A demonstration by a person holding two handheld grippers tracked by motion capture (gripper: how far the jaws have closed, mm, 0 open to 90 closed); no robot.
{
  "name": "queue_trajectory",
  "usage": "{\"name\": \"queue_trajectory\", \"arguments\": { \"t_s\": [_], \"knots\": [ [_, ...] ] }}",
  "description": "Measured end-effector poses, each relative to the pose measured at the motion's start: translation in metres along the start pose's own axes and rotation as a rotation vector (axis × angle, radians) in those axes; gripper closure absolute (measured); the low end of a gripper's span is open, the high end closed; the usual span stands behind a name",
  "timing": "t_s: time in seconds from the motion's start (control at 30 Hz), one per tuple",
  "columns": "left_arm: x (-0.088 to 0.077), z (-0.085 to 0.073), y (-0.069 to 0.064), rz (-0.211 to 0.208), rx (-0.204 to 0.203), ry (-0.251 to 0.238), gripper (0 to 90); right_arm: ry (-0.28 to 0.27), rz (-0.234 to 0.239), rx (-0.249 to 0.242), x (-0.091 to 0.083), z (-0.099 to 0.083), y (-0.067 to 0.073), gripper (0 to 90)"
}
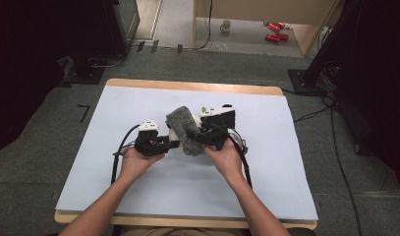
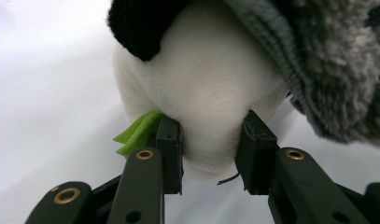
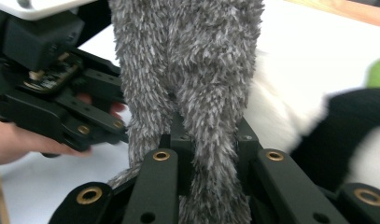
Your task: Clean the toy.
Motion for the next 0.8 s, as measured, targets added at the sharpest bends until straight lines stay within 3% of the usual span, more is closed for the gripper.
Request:
{"name": "queue_trajectory", "arguments": {
  "t_s": [0.07,0.17,0.27,0.43,0.8],
  "knots": [
    [0.000,0.002,0.002,0.000,0.001,0.000,66.1,0.002,-0.006,0.007,-0.002,-0.001,-0.003,77.0],
    [0.000,0.005,0.006,-0.015,-0.003,0.003,66.1,0.003,-0.058,0.034,-0.013,-0.007,-0.017,77.3],
    [0.001,0.008,0.009,-0.022,-0.001,0.001,66.1,-0.044,-0.054,0.117,-0.030,-0.014,-0.035,77.8],
    [0.003,0.014,0.014,-0.042,-0.007,0.017,66.1,-0.059,-0.086,0.133,-0.044,-0.018,-0.044,77.6],
    [0.005,0.020,0.019,-0.061,0.010,0.034,65.2,-0.078,-0.142,0.221,-0.075,-0.037,-0.069,77.4]
  ]
}}
Point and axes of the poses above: each handheld gripper's, and its own axes: x roughly forward along the jaws, z roughly out of its top, y roughly to its left, the point moved 5 cm from there along x, roughly forward along the jaws, and after that the axes turned 14 degrees about -x, right-handed, at the moved point
